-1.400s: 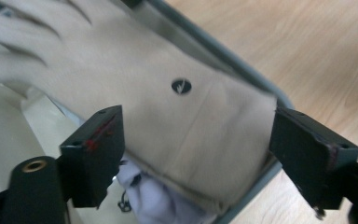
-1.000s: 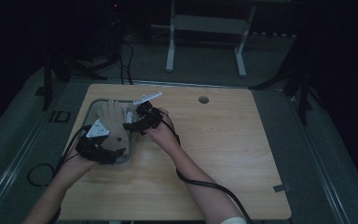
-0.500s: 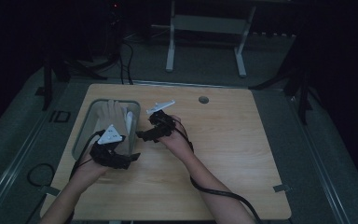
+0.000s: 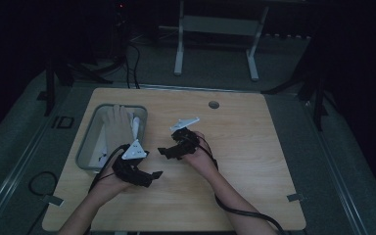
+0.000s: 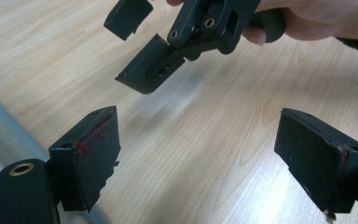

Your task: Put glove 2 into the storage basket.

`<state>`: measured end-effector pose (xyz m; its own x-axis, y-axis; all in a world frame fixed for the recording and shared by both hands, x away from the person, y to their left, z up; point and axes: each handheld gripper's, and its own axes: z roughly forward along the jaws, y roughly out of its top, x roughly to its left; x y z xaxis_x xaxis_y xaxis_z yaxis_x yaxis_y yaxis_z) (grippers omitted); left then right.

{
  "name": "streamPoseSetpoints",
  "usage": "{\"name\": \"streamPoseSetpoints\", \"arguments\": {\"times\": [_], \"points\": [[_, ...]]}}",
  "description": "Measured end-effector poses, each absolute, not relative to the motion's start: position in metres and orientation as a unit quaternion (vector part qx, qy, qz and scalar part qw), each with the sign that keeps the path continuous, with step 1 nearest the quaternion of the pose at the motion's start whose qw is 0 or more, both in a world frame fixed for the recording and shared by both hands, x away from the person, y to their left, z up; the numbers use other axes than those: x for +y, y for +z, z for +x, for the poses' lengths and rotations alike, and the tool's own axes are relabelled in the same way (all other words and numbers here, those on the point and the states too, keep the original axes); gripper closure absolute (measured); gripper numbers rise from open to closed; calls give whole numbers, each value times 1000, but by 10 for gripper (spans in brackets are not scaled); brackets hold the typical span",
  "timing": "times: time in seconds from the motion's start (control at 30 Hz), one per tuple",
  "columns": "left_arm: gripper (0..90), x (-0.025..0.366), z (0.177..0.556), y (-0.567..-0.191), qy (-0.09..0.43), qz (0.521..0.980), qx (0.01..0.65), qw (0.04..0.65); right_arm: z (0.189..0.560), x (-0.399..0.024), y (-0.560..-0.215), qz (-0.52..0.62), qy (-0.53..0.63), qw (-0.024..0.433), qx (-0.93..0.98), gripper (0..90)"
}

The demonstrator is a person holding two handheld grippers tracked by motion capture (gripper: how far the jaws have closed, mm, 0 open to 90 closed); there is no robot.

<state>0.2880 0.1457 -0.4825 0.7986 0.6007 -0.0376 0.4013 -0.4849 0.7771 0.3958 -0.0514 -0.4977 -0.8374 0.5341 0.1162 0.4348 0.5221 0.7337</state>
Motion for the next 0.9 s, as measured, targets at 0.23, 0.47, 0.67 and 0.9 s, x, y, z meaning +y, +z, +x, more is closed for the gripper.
{"name": "streamPoseSetpoints", "arguments": {"times": [0.23,0.47,0.67,0.9], "points": [[146,131,285,-494,105,862,275,414,388,-71,-507,282,407,61,867,192],[146,119,285,-509,94,865,262,417,378,-90,-519,283,405,72,867,187],[146,112,285,-520,87,867,254,419,372,-102,-532,280,402,65,870,185],[146,105,286,-530,75,869,251,419,363,-112,-545,266,389,71,879,148]]}}
